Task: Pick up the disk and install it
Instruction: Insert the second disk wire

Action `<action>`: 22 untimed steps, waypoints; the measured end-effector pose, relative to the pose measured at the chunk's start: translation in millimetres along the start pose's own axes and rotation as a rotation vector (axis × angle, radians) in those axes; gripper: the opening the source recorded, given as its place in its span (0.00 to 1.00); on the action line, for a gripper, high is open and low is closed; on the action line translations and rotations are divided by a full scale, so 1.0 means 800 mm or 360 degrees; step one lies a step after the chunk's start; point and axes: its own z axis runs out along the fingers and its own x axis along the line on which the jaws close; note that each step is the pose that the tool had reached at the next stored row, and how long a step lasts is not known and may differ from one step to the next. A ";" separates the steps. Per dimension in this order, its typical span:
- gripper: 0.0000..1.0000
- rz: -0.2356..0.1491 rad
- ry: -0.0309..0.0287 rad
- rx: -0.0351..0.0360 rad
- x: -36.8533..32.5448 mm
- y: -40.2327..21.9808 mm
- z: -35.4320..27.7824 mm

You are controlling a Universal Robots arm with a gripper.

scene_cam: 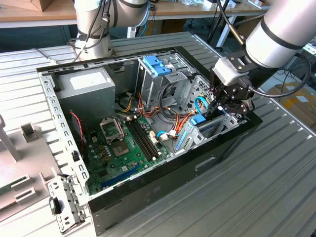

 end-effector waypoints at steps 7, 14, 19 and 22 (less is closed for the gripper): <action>0.16 0.0000 0.00005 -0.0002 0.0008 0.0001 0.0045; 0.23 0.0000 -0.00001 -0.0002 0.0009 0.0001 0.0050; 0.30 0.0000 -0.00013 -0.0002 0.0003 0.0000 0.0022; 0.30 0.0000 -0.00105 -0.0002 -0.0014 -0.0006 -0.0083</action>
